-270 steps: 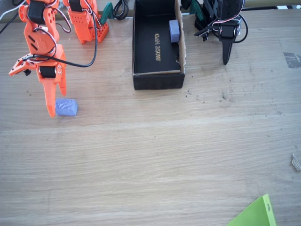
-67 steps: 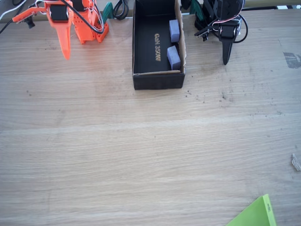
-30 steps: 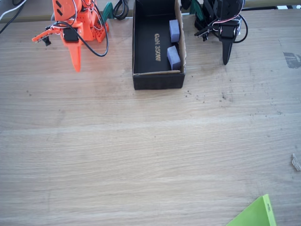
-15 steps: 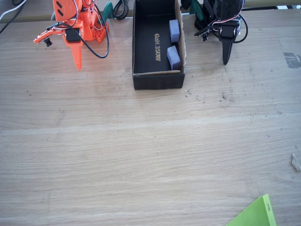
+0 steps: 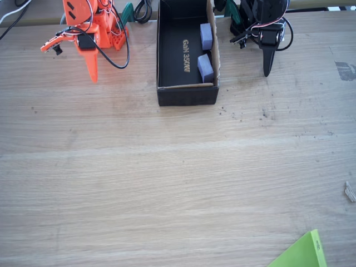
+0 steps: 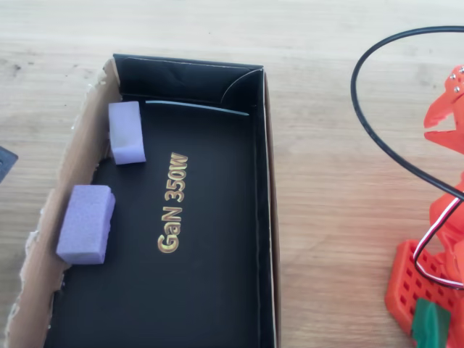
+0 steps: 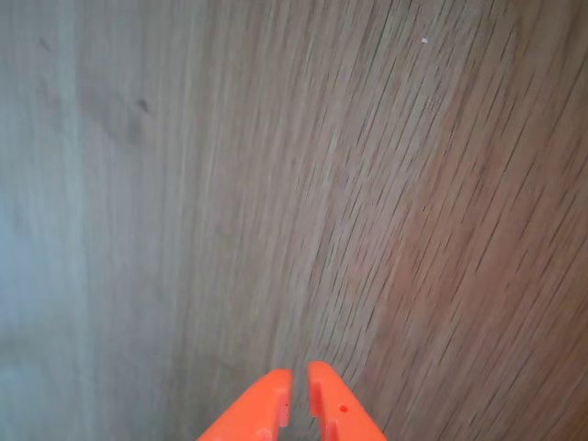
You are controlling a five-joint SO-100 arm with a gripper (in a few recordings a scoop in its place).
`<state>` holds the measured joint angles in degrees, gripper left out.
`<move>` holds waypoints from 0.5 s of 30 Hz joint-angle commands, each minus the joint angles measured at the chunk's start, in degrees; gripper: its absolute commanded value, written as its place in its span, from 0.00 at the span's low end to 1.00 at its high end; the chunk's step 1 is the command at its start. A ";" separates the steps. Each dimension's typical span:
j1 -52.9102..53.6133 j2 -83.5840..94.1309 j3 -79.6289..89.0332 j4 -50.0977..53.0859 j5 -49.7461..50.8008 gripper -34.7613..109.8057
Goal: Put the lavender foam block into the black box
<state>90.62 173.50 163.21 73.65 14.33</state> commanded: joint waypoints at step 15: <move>-0.97 0.70 0.18 1.32 0.26 0.24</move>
<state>89.21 173.50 163.21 73.65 14.33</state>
